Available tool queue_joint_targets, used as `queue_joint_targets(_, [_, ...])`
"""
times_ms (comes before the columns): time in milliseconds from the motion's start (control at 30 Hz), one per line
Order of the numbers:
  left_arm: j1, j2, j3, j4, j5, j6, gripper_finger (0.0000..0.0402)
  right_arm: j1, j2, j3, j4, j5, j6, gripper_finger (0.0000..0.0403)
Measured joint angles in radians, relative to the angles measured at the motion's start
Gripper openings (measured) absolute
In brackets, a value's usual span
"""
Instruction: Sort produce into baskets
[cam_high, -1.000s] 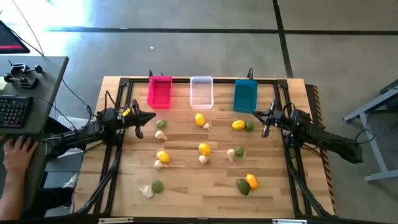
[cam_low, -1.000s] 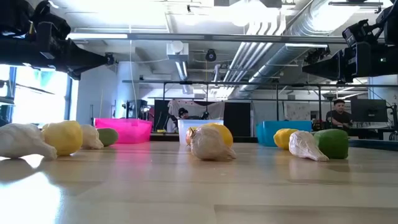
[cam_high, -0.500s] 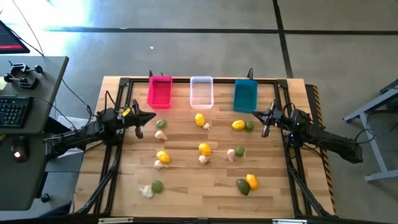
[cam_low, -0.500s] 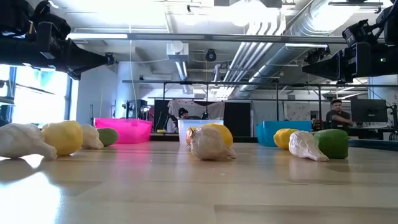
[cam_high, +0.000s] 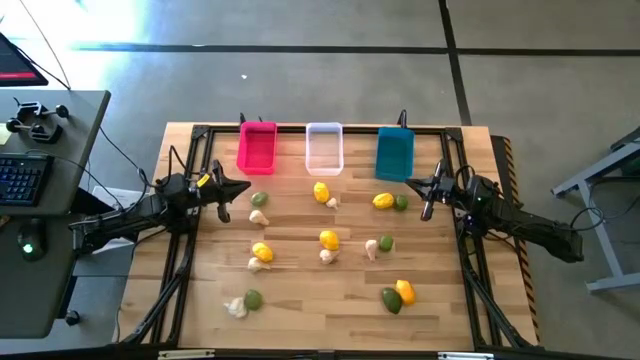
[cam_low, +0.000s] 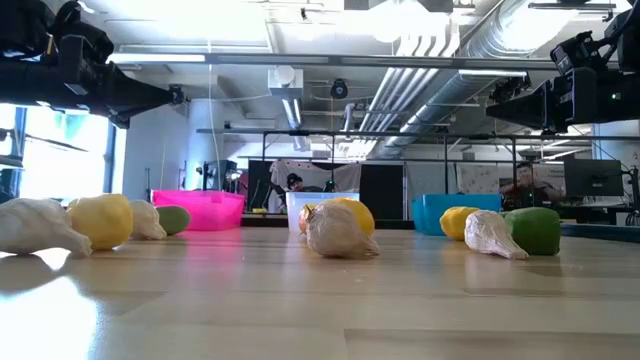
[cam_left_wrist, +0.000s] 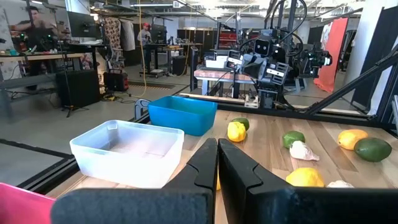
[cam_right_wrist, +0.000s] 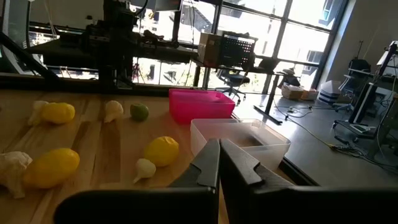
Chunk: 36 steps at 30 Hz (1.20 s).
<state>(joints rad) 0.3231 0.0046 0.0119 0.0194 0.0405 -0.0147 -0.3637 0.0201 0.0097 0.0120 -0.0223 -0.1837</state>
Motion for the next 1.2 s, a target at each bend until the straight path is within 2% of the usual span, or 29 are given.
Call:
queue_joint_targets(767, [0.000,0.000,0.000,0.043,0.000,-0.001,0.0000,0.000,0.000,0.000,0.000,0.000,0.000,0.0000])
queue_joint_targets(867, [-0.002,0.000,0.000,0.067,0.001,-0.078,0.0000,0.000,0.000,0.000,0.000,0.000,0.000,0.0000])
queue_joint_targets(933, [-0.002,0.009,0.000,0.129,0.041,-0.122,0.0000,0.000,0.000,0.000,0.000,0.000,0.000,0.0000])
queue_joint_targets(1033, [-0.009,0.037,0.027,0.160,0.181,-0.159,0.0000,0.000,0.000,0.000,0.000,0.000,0.000,0.0000])
queue_joint_targets(1200, [-0.040,0.167,0.087,0.079,0.170,-0.127,0.0000,0.000,0.000,0.000,0.000,0.000,0.000,0.0000])
